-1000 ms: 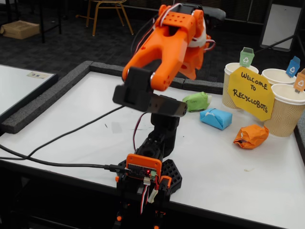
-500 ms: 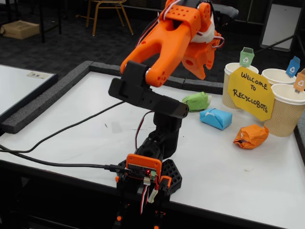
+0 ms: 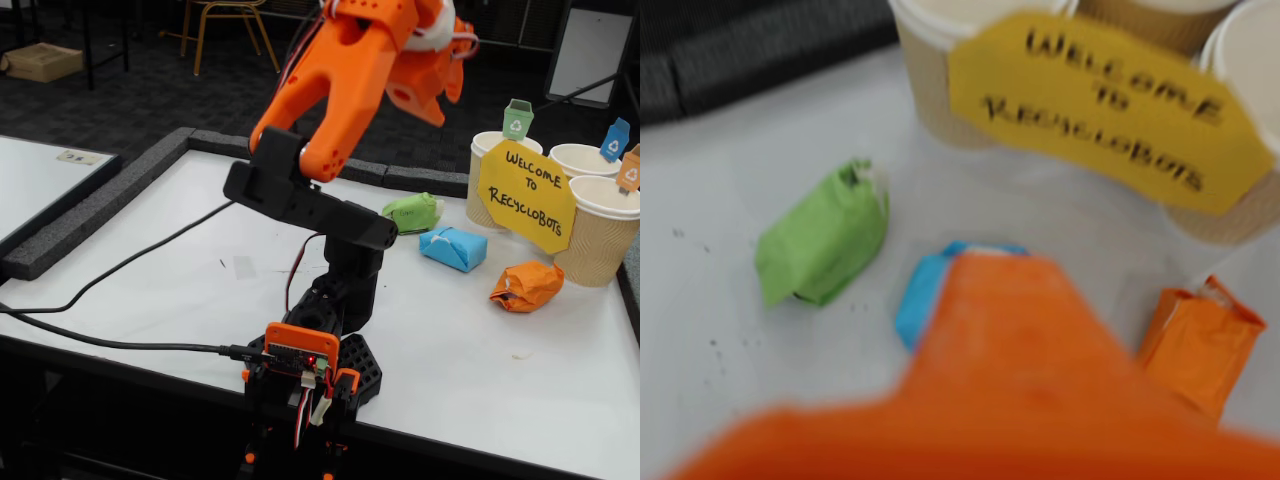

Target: Sort rubbish by color.

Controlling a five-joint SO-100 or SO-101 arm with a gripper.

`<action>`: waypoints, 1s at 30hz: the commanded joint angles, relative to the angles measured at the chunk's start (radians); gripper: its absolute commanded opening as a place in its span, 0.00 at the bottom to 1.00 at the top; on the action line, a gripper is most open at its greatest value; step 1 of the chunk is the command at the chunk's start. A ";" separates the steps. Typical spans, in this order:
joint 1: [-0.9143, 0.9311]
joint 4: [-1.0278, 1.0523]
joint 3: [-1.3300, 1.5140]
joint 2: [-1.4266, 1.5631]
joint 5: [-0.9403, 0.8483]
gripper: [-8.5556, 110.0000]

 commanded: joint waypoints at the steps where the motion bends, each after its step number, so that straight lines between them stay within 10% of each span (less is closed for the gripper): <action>1: 0.015 0.025 -0.201 0.003 0.000 0.14; 30: 0.114 0.081 -0.373 0.005 0.000 0.14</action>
